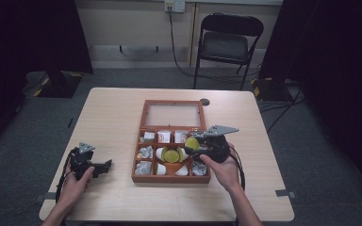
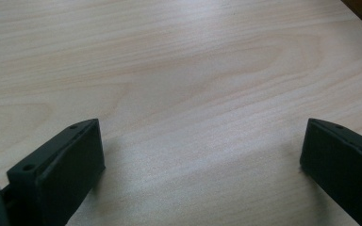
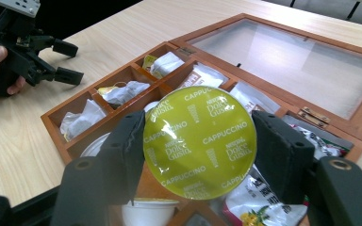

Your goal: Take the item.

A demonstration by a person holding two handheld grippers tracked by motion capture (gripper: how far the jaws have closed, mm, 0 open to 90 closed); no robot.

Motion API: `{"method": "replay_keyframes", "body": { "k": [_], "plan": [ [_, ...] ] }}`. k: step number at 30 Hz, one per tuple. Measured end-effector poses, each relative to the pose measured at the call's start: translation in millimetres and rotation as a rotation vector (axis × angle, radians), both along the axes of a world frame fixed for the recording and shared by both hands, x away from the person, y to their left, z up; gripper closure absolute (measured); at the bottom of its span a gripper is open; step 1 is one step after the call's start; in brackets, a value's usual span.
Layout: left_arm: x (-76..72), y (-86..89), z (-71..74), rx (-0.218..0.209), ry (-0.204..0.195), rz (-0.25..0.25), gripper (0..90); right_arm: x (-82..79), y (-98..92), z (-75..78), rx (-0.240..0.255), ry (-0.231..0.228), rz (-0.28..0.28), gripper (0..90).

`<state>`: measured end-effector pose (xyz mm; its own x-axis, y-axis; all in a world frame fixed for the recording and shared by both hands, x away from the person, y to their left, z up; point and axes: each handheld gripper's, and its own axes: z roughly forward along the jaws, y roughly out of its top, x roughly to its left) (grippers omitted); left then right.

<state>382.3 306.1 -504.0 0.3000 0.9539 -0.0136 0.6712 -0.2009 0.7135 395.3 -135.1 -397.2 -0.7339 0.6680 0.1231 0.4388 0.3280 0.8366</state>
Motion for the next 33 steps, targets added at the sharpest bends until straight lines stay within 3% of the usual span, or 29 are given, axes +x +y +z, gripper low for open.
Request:
{"method": "replay_keyframes", "body": {
  "k": [15, 33],
  "plan": [
    [0.0, 0.0, 0.0, 0.0, 0.0, 0.0, 0.0, -0.2, -20.6, 9.3, 0.025, -0.015, -0.039, 38.2],
    [0.0, 0.0, 0.0, 0.0, 0.0, 0.0, 0.0, 9.5, -56.0, 10.3, 0.053, -0.025, -0.135, 38.2]
  ]
}}
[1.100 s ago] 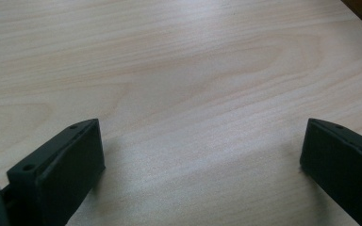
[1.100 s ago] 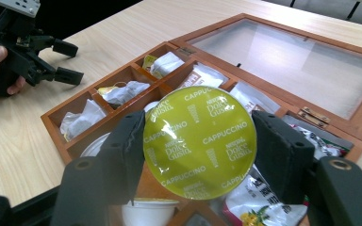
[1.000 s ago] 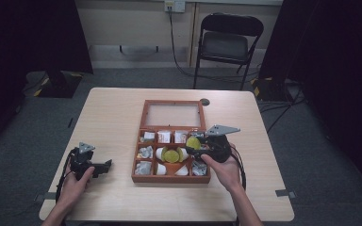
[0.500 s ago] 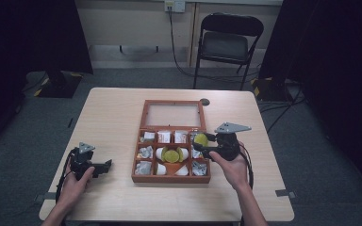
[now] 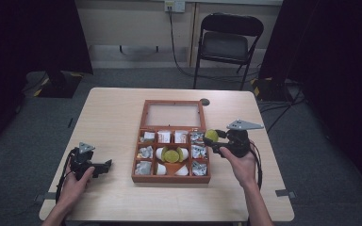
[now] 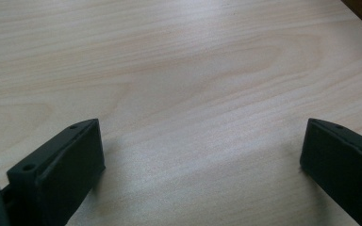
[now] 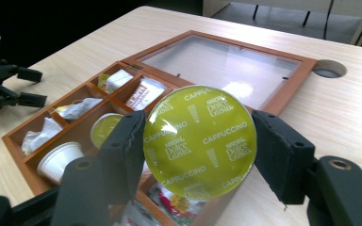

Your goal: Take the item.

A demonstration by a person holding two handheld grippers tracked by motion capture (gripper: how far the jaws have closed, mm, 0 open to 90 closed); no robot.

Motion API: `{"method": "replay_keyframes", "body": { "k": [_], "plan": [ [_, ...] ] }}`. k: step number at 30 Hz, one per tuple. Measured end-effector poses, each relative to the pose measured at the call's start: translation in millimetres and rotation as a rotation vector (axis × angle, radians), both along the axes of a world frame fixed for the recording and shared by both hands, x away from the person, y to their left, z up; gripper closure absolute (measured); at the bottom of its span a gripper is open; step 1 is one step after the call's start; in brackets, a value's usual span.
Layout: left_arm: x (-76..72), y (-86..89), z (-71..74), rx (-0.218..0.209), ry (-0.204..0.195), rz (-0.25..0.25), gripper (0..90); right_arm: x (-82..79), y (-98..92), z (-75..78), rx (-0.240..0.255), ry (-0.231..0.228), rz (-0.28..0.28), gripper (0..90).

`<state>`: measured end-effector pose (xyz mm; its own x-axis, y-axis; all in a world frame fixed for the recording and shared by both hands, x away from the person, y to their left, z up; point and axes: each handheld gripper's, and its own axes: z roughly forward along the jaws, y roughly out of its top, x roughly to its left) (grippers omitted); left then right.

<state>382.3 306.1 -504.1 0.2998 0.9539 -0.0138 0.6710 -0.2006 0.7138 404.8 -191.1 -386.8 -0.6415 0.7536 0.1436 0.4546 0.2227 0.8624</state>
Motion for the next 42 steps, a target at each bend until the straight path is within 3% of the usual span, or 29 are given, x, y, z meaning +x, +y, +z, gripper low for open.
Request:
{"method": "replay_keyframes", "body": {
  "k": [11, 21, 31, 42],
  "plan": [
    [0.0, 0.0, 0.0, 0.0, 0.0, 0.0, 0.0, 7.2, -20.7, -6.7, 0.002, 0.021, -0.059, 38.2],
    [0.0, 0.0, 0.0, 0.0, 0.0, 0.0, 0.0, 16.9, -27.2, -27.7, -0.077, 0.063, -0.105, 38.2],
    [0.0, 0.0, 0.0, 0.0, 0.0, 0.0, 0.0, 26.7, -33.0, -58.9, -0.128, 0.144, -0.134, 38.2],
    [0.0, 0.0, 0.0, 0.0, 0.0, 0.0, 0.0, 32.1, -30.8, -80.0, -0.185, 0.187, -0.153, 38.1]
  ]
}}
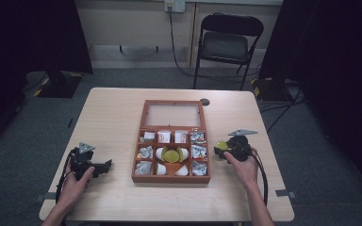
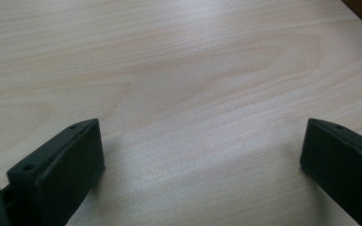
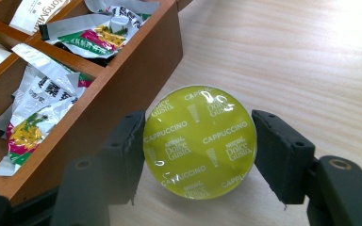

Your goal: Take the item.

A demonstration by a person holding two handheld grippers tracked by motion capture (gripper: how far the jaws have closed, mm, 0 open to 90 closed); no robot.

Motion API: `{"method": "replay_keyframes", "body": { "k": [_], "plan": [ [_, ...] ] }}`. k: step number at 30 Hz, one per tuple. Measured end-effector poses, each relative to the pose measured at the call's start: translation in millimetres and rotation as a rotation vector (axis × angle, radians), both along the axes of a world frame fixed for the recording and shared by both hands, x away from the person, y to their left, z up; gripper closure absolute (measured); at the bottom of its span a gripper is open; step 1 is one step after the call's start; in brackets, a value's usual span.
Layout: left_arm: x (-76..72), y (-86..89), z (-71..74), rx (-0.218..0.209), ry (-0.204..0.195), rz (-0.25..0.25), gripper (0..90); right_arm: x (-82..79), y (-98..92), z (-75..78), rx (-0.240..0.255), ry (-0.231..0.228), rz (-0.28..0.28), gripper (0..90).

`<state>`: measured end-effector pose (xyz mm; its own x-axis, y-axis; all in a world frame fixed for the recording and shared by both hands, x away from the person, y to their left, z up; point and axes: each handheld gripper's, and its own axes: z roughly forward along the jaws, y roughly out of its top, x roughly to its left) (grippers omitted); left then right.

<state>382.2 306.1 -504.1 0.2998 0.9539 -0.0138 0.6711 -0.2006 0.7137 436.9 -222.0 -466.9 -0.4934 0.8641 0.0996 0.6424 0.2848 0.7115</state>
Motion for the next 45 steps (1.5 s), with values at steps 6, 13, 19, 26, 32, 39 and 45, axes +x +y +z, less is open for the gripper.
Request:
{"method": "replay_keyframes", "body": {
  "k": [6, 13, 19, 26, 32, 39, 45],
  "plan": [
    [0.0, 0.0, 0.0, 0.0, 0.0, 0.0, 0.0, 1.4, 3.8, -4.6, -0.024, 0.012, 0.005, 38.1],
    [-0.1, 0.0, 0.0, 0.0, 0.0, 0.0, 0.0, 2.5, 2.1, -5.7, -0.004, 0.009, 0.001, 37.2],
    [-0.1, 0.0, 0.0, 0.001, -0.001, 0.001, 0.0, 1.1, 1.4, -2.9, 0.014, -0.01, 0.002, 31.3],
    [-0.2, 0.1, 0.2, 0.003, 0.002, -0.003, 0.0, -3.0, -4.1, 5.1, 0.041, -0.037, -0.014, 27.9],
    [-0.2, 0.1, 0.2, 0.003, 0.001, -0.003, 0.0, -9.9, -10.1, 12.8, 0.062, -0.043, -0.029, 25.8],
    [-0.4, 0.1, 0.2, 0.002, 0.002, -0.002, 0.0, -25.1, -20.4, 19.1, 0.062, -0.054, -0.045, 23.0],
    [-0.7, 0.2, 0.4, 0.003, 0.004, -0.004, 0.0, -37.8, -35.4, 21.8, 0.048, -0.049, -0.078, 20.8]
  ]
}}
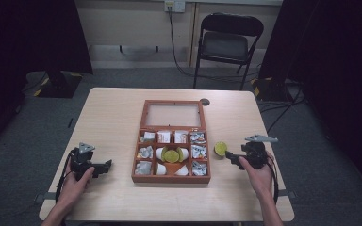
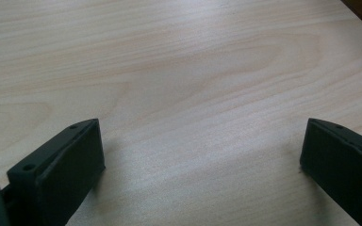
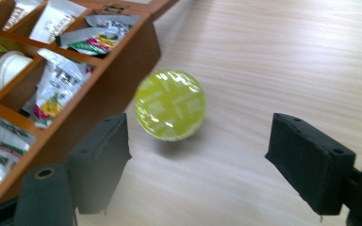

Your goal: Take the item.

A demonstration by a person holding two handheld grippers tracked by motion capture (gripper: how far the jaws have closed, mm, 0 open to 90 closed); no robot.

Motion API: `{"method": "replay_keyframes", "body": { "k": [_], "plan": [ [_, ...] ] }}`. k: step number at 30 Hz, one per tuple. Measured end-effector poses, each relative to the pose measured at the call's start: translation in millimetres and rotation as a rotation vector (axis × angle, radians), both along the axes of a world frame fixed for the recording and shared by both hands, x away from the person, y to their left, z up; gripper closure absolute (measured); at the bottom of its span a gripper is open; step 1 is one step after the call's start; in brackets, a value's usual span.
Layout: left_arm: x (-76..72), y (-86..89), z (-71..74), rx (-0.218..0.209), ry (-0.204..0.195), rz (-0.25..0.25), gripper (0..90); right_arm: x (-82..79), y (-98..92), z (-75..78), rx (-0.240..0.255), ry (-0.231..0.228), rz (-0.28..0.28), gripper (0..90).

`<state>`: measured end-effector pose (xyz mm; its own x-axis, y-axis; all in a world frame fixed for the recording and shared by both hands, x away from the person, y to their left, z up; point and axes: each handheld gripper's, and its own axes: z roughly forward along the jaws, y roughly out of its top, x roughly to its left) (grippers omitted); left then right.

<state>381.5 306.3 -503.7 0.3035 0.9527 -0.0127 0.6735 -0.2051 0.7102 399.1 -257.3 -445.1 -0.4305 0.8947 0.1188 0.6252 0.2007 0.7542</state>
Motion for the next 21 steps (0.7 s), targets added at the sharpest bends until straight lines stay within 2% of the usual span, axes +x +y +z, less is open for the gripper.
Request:
{"method": "replay_keyframes", "body": {
  "k": [3, 7, 12, 21],
  "plan": [
    [0.0, 0.0, 0.0, 0.0, 0.0, 0.0, 0.0, -8.2, -11.4, -0.9, 0.002, 0.0, -0.026, 19.6],
    [0.0, 0.0, 0.0, 0.0, 0.0, 0.0, 0.0, -14.7, -22.6, -3.2, -0.018, 0.003, -0.041, 19.1],
    [0.0, 0.0, 0.0, 0.0, 0.0, 0.0, 0.0, -20.7, -38.9, -13.3, -0.018, 0.018, -0.084, 18.8],
    [0.0, 0.0, 0.0, 0.0, 0.0, 0.0, 0.0, -27.7, -48.7, -28.0, -0.059, 0.048, -0.115, 17.8]
  ]
}}
